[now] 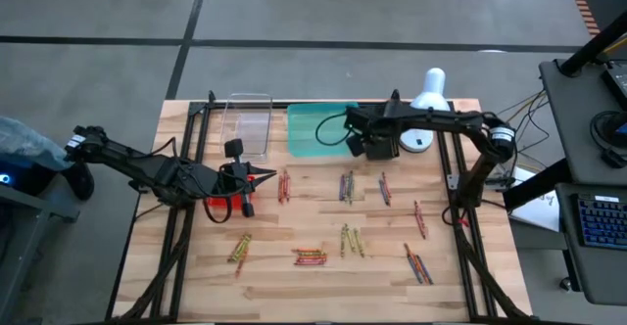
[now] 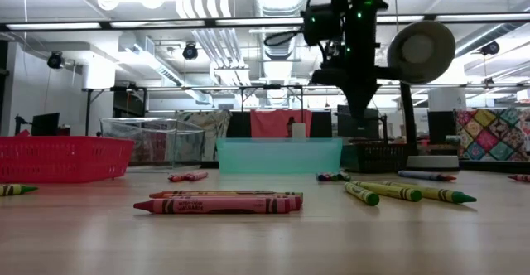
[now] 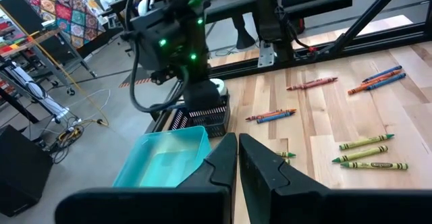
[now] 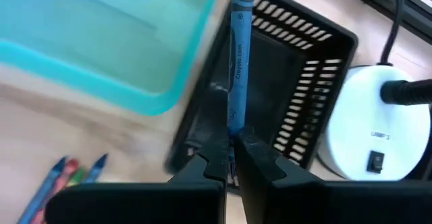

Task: Sort crayons
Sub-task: Put the blue crayon into the black bin

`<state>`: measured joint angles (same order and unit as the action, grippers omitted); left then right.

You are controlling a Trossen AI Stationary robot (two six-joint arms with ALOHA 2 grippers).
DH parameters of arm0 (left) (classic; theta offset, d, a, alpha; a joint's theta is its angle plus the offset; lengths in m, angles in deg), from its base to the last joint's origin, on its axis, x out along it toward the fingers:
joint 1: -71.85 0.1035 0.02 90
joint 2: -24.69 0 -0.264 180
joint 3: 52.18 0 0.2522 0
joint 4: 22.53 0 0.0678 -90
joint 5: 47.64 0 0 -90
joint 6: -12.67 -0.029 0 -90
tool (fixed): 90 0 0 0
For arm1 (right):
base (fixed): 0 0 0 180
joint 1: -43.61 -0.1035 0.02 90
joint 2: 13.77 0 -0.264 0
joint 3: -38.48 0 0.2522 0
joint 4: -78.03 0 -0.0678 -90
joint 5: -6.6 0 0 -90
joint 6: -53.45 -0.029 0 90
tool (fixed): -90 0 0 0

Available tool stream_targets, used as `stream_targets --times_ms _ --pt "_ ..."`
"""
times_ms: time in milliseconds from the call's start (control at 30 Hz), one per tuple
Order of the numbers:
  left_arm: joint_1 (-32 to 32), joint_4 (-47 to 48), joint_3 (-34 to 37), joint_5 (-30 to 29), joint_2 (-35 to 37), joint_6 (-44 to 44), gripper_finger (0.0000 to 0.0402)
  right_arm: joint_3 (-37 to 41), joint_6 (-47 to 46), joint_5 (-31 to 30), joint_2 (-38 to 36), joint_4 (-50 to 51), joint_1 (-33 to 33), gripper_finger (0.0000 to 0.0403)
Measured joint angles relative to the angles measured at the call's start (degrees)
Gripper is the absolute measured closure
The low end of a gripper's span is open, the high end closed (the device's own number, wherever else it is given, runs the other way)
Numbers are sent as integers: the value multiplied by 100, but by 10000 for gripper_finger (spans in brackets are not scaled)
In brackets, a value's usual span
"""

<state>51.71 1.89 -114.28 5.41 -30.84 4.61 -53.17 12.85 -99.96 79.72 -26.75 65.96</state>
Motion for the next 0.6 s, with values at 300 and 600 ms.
stream_targets --times_ms 300,600 --pt "-2 -65 0 0 0 -22 402 371 17 -7 0 -185 230 391" --pt "0 -75 0 0 0 -26 402 419 -165 -308 2 -342 218 391"
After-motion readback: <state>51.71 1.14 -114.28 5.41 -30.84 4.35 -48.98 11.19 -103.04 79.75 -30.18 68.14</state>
